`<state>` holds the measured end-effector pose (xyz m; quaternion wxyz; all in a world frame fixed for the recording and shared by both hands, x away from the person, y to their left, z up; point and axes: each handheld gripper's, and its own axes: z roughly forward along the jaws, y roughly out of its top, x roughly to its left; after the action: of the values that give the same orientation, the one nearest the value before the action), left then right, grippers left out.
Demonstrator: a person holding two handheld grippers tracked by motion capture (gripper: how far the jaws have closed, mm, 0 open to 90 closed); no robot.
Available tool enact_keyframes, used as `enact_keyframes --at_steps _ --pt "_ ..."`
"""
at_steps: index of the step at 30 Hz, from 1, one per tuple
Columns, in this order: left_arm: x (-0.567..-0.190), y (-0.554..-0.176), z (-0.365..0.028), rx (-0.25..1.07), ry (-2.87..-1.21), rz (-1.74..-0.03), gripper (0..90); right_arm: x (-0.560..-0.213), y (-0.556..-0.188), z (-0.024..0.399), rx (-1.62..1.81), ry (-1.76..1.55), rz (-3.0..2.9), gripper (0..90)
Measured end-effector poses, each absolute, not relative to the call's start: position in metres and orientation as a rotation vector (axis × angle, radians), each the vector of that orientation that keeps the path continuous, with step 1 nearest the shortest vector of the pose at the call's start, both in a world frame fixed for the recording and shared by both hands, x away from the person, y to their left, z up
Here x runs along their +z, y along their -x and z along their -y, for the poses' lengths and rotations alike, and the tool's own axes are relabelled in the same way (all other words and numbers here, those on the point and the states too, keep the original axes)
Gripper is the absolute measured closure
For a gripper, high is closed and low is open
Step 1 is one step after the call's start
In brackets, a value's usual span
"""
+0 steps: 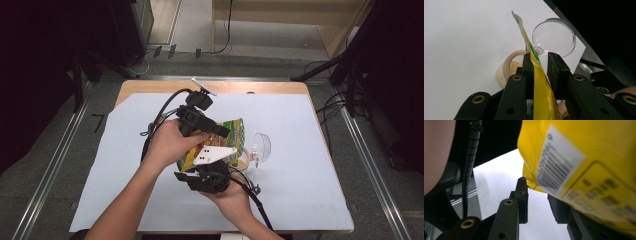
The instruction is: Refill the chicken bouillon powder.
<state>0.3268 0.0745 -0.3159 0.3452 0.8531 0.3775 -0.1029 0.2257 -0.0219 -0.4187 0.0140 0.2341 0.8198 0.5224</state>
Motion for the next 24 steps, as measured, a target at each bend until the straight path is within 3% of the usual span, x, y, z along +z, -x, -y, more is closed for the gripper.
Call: enact_keyframes --at_steps 24 --pt "-0.3175 -0.3298 -0.0747 -0.259 -2.205 -0.977 76.6 -0.4168 -0.2269 0.0223 1.614 -0.723 -2.557 71.6"
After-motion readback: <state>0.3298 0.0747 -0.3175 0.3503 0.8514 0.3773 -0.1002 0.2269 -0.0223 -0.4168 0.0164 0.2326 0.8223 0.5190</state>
